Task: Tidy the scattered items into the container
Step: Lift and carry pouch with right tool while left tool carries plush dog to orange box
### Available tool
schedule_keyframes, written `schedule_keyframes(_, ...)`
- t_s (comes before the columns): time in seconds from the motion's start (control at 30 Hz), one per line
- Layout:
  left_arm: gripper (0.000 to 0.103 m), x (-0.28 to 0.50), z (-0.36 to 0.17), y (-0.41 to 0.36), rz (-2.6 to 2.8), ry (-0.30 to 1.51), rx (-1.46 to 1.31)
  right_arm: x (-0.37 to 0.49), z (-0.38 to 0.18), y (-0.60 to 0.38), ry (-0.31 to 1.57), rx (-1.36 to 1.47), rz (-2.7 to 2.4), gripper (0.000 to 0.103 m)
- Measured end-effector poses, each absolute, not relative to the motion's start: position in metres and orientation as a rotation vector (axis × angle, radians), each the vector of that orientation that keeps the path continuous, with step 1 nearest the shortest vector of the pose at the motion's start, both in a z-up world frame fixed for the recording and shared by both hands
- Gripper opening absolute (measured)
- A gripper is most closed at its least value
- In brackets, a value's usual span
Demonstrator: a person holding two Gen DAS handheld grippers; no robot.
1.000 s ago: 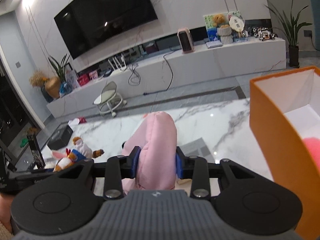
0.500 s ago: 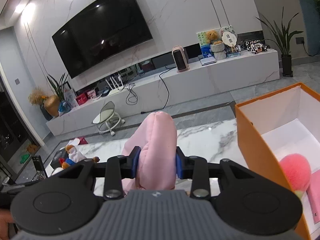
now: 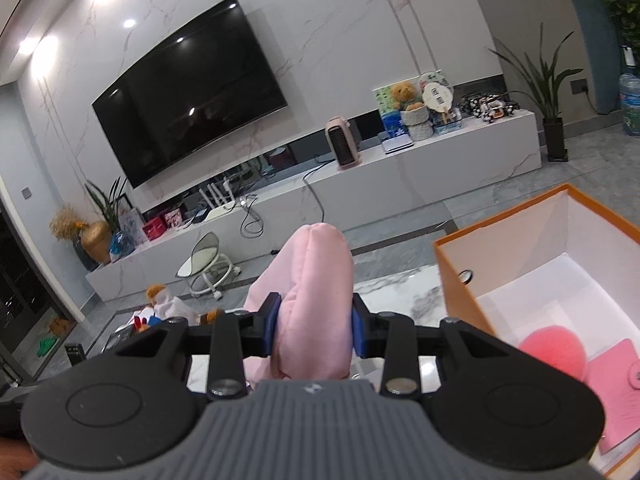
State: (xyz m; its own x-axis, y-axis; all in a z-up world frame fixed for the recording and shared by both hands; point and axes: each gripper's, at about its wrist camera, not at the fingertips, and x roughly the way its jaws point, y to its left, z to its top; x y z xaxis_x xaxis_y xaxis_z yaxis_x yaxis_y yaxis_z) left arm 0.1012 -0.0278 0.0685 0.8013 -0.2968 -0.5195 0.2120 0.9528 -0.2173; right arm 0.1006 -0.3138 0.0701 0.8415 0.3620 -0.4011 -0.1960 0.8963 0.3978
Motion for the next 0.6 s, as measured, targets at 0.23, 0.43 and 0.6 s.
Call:
schedule_keyframes(0.23, 0.067, 0.112, 0.077, -0.056, -0.324, 0.554, -0.177, 0.098, 0.078, -0.338, 0.451, 0.377, 0.235, 0.038)
schedule_keyframes(0.43, 0.067, 0.12, 0.076, -0.084, -0.373, 0.555, -0.193, 0.094, 0.086, -0.361, 0.419, 0.399, 0.184, 0.038)
schedule_keyframes(0.6, 0.067, 0.122, 0.077, -0.107, -0.419, 0.553, -0.197, 0.091, 0.091, -0.381, 0.399, 0.421, 0.137, 0.038)
